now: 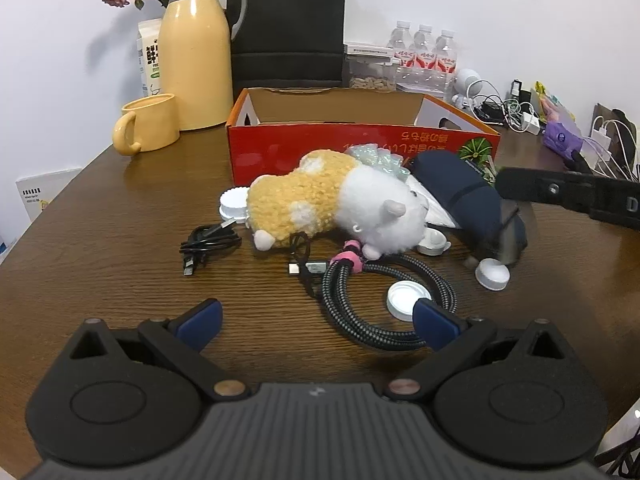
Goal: Organize objects
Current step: 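Grasp the black charging cable beside the sheep toy with the left gripper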
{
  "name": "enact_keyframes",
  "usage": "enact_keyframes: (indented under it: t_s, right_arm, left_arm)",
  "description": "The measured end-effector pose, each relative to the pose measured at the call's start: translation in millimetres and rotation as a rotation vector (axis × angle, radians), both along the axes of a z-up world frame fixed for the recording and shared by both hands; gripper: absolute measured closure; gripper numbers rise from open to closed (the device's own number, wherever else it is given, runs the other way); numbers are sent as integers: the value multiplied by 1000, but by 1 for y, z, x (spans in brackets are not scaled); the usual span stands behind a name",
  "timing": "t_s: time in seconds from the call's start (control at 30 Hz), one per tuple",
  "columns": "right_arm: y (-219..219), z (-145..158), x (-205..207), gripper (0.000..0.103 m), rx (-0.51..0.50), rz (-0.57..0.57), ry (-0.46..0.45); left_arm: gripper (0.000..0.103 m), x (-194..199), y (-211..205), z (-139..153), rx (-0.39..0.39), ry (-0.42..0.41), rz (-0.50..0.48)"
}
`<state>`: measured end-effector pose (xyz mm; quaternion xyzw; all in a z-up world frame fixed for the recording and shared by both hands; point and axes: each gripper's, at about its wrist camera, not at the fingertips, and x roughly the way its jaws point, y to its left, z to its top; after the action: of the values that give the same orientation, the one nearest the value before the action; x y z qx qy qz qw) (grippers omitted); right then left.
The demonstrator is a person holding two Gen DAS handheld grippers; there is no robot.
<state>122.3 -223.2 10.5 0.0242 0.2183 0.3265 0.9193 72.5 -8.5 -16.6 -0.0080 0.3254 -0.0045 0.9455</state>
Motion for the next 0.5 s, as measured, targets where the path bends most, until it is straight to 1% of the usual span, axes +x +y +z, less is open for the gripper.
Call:
enact_keyframes:
  t_s: [0.03, 0.1, 0.13, 0.2, 0.23, 0.3, 0.33, 0.4, 0.5]
  right_arm:
    - [3, 0, 2, 99, -22, -2, -3]
    - [4, 1, 1, 99, 10, 52, 4]
    - [7, 1, -1, 99, -4, 55, -10]
    - [18, -6, 8, 99, -123, -33, -6]
    - [20, -12, 13, 99, -144, -43, 19]
    - [19, -21, 17, 99, -100, 28, 77]
    - [19, -24, 16, 99, -103, 31, 84]
    - [20, -29, 17, 99, -125, -6, 95]
    - [12, -32, 18, 99, -118, -36, 104]
  left_arm:
    - [0, 0, -1, 0, 0, 0, -4]
    - [0, -1, -2, 1, 1, -5, -13]
    - [0, -1, -3, 1, -1, -7, -18]
    - [0, -1, -4, 1, -1, -8, -23]
    - [0, -1, -4, 1, 1, -8, -23]
    - [0, -2, -4, 1, 2, -9, -27]
    - [0, -2, -4, 1, 1, -10, -26]
    - [0, 0, -3, 1, 1, -7, -18]
    - [0, 0, -4, 1, 1, -9, -26]
